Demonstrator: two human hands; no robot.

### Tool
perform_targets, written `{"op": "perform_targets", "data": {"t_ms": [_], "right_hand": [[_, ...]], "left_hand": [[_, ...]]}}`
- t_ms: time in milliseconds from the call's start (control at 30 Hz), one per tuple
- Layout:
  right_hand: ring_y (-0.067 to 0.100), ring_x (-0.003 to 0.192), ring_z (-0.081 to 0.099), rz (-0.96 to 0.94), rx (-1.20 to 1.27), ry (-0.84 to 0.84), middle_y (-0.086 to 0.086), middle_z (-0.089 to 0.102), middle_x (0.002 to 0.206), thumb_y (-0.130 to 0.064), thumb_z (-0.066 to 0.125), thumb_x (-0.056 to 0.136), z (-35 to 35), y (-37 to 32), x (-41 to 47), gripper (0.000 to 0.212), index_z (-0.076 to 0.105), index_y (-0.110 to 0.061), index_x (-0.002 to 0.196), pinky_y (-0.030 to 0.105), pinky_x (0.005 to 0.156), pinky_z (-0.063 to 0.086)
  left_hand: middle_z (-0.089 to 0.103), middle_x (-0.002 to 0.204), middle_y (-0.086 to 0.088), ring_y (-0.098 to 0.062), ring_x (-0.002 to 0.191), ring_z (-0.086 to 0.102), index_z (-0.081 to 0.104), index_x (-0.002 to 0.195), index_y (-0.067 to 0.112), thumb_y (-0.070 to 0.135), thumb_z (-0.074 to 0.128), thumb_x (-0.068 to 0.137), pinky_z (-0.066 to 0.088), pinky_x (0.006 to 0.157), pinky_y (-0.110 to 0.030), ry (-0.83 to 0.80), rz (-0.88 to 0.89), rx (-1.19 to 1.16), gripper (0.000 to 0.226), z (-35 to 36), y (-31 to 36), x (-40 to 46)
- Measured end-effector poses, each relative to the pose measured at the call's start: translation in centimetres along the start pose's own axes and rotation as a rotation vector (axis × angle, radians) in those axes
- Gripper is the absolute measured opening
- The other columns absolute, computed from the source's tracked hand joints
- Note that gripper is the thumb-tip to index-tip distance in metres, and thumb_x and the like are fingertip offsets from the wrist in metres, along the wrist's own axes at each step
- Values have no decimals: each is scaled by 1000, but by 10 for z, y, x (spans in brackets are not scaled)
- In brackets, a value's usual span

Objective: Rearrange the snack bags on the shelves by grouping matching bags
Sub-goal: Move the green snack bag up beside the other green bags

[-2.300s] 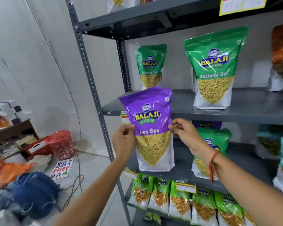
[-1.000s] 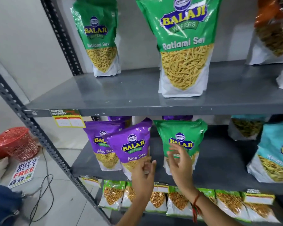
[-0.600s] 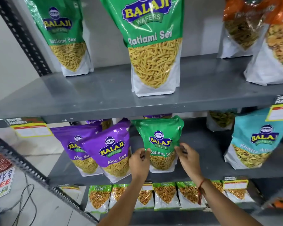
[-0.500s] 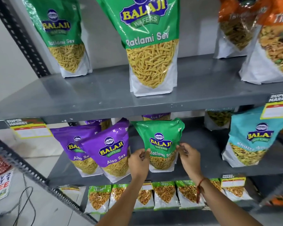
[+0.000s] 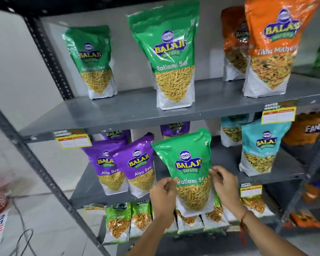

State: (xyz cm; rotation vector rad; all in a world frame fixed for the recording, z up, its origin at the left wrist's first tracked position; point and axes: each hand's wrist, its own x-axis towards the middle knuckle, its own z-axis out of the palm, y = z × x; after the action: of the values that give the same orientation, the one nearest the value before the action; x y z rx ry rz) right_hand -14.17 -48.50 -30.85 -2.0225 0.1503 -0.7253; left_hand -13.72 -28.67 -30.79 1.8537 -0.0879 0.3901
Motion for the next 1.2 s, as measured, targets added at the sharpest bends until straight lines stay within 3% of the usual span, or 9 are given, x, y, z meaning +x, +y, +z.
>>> {"op": "perform_targets", "data": {"t_ms": [133, 233, 333, 467, 567, 667, 800, 1067, 1200], "right_hand": [[-3, 70, 62, -161, 80, 28, -4, 68, 73, -16, 60, 88, -4, -76, -5, 8, 65, -20, 83, 7, 54, 40], [7, 71, 63, -283, 144, 44, -3, 69, 73, -19, 59, 89, 5, -142, 6, 11, 68, -15, 84, 8, 54, 39], [-2, 71, 61, -389, 210, 85, -5, 67, 73, -18, 59, 88, 20, -209, 30, 11, 68, -13, 84, 5, 60, 38], [2, 65, 55, -494, 314, 121, -5, 63, 72, -22, 60, 89, 46, -285, 69, 13, 68, -12, 87, 5, 59, 38], [8, 60, 52, -559, 318, 127, -3, 62, 71, -26, 60, 88, 67, -321, 103, 17, 67, -11, 90, 8, 56, 36], [4, 56, 51, -575, 323, 112, -1, 64, 70, -25, 60, 88, 91, -341, 132, 17, 67, -10, 88, 9, 55, 38], [17, 66, 62, -577, 318, 47, 6, 71, 74, -23, 62, 86, 123, -347, 154, 12, 68, -13, 85, 34, 63, 50], [13, 79, 67, -543, 283, -64, 1, 74, 85, -24, 62, 86, 159, -329, 165, 14, 70, -13, 90, 38, 76, 55], [3, 90, 65, -478, 368, -198, -10, 70, 93, -31, 60, 87, 155, -326, 162, 18, 65, -21, 102, 26, 79, 55]], "left_hand": [[51, 46, 11, -1, 48, 42, 65, 64, 14, 23, 69, 89, 33, 47, -16, 118, 66, -182, 27, -56, 47, -1], [58, 51, 11, 0, 51, 48, 69, 68, 13, 17, 71, 88, 40, 51, -15, 242, 165, -255, 20, -105, 87, 22], [59, 50, 15, 3, 52, 46, 67, 65, 19, 17, 71, 87, 39, 52, -14, 311, 257, -270, 22, -155, 127, 58], [45, 41, 14, 1, 47, 35, 60, 60, 17, 17, 69, 88, 33, 48, -16, 327, 309, -300, 29, -209, 175, 113], [47, 43, 14, 1, 47, 38, 60, 62, 10, 11, 67, 89, 34, 50, -12, 322, 324, -345, 28, -235, 195, 152], [54, 66, -10, -18, 66, 45, 65, 75, -9, 17, 70, 88, 40, 66, -31, 332, 351, -360, 29, -256, 197, 188], [56, 74, -13, -20, 73, 48, 66, 81, -9, 23, 72, 86, 44, 74, -38, 367, 282, -341, 33, -269, 183, 225], [57, 73, -13, -22, 73, 47, 74, 72, 11, 22, 73, 84, 43, 74, -40, 346, 220, -330, 17, -275, 147, 252], [65, 79, -14, -23, 76, 54, 78, 80, 20, 29, 75, 83, 48, 76, -42, 298, 225, -332, 10, -278, 145, 250]]}}
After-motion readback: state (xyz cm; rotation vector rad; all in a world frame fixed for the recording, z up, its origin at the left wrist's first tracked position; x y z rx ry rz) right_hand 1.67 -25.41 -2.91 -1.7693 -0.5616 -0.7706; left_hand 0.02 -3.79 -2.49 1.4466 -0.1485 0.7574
